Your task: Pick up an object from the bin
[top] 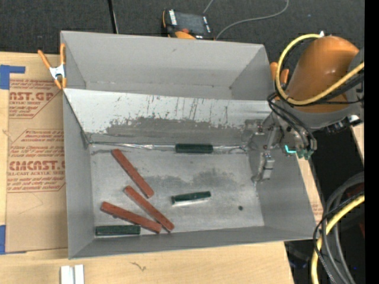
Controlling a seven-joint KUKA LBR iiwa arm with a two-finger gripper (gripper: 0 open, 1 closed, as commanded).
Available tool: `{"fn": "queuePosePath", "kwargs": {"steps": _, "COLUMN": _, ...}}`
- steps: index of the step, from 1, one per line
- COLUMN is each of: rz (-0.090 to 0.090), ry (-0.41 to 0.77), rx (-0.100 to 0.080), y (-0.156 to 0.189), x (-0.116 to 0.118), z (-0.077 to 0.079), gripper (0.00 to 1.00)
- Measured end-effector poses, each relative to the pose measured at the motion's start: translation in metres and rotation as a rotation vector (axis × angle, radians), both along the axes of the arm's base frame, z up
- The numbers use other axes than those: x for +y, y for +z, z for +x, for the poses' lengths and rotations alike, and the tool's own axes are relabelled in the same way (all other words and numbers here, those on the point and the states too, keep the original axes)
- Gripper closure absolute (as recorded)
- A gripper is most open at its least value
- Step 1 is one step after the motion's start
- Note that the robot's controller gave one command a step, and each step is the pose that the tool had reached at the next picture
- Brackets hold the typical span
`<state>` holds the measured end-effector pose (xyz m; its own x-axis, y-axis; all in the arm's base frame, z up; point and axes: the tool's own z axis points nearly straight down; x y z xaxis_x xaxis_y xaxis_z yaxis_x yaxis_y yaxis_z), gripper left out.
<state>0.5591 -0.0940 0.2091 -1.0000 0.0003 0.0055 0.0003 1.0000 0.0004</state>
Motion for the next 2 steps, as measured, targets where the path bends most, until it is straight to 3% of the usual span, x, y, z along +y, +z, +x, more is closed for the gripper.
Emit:
{"fn": "queuePosePath", "kwargs": {"steps": 1, "rz": 0.003, "ry": 0.068, "rx": 0.003, "y": -0.095, "x": 0.061, "z": -0.033, "gripper": 0.00}}
{"fn": "queuePosePath", "kwargs": {"steps": 2, "rz": 0.000, "ry": -0.216, "rx": -0.001, "y": -0.141, "x": 0.097, "z": -0.046, "gripper": 0.00}}
